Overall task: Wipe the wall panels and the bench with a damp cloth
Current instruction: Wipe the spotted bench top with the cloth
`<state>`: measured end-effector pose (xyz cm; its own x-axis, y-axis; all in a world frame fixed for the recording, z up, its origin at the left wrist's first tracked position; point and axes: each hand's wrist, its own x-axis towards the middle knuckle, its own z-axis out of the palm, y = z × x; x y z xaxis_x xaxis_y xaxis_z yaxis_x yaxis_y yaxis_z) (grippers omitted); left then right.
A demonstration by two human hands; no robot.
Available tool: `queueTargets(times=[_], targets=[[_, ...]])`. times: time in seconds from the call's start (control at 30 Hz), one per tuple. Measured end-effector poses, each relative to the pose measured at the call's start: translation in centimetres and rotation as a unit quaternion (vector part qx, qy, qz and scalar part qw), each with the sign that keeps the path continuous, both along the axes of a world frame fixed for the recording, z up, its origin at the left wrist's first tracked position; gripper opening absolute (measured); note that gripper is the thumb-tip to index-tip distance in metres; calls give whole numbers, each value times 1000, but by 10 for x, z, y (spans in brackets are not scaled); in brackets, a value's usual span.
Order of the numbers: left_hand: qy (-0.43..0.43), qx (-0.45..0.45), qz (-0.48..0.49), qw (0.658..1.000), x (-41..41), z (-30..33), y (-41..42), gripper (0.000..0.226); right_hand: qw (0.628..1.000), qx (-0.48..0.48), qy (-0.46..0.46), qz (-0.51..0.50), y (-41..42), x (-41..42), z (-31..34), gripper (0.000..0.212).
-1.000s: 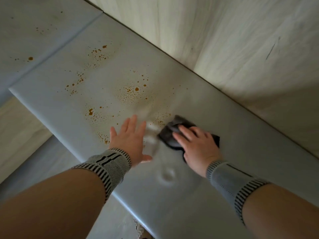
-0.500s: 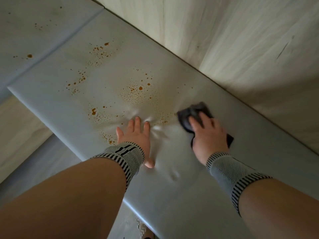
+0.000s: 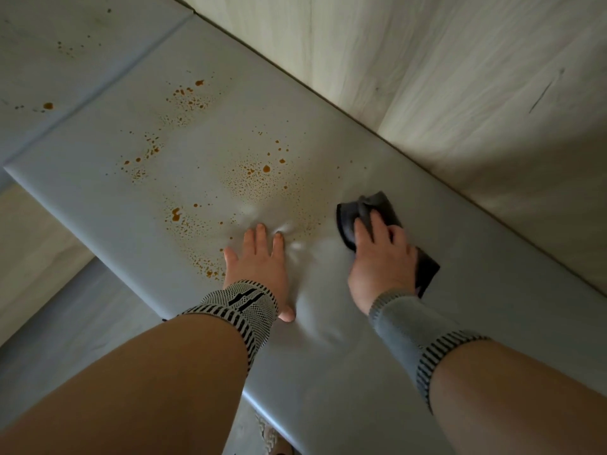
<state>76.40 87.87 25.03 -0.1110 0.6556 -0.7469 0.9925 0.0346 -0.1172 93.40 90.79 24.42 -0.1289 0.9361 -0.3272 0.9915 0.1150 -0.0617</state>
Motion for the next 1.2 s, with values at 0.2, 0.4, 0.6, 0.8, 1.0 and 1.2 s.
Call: queueTargets(times=[0.2, 0.4, 0.6, 0.8, 1.0, 1.2], targets=[[-6, 2, 5, 1000, -1, 0, 0, 139, 947, 24, 74, 310, -19, -5, -10, 56], [-17, -4, 7, 1000, -2, -1, 0, 141, 997, -15, -16, -68, 28, 5, -1, 81], [-24, 0, 11, 1000, -3, 0, 0, 138, 962, -61, 31, 265, -22, -27, 11, 65], [-37, -4, 9, 999, -6, -1, -2, 139, 997, -61, -40, 4, 17, -9, 6, 74], [-27, -5, 4, 1000, -6, -2, 0, 137, 959, -86, 26, 267, -21, -42, 13, 62], [-37, -7, 9, 999, -7, -5, -1, 139, 996, -57, -54, -29, 25, -12, 6, 71]])
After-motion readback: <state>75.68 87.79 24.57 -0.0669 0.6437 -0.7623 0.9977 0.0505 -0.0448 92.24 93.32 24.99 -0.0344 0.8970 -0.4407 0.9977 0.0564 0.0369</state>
